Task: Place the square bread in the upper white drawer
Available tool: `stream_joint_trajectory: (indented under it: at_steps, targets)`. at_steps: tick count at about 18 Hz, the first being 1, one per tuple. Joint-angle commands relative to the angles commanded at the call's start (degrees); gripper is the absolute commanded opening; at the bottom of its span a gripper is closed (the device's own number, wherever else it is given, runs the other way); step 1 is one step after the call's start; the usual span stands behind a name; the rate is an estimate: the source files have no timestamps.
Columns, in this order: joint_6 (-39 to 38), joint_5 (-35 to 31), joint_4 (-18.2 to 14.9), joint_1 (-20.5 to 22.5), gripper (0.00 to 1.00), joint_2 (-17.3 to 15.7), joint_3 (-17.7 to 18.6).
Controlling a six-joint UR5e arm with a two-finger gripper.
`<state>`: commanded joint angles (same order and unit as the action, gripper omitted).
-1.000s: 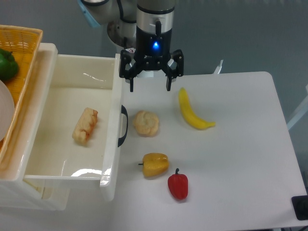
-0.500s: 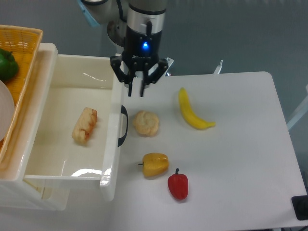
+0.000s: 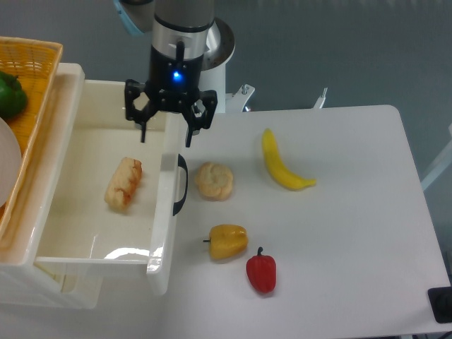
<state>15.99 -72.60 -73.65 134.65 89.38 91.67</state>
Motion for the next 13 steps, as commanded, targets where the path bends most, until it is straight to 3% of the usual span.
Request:
stream_joint_trajectory:
  at_steps: [5, 13]
  targets:
    - [5.5, -1.9, 0.3, 0.6, 1.0, 1.1, -0.8]
    - [13.8, -3.1, 0.3, 5.3, 1.0, 1.1, -1.1]
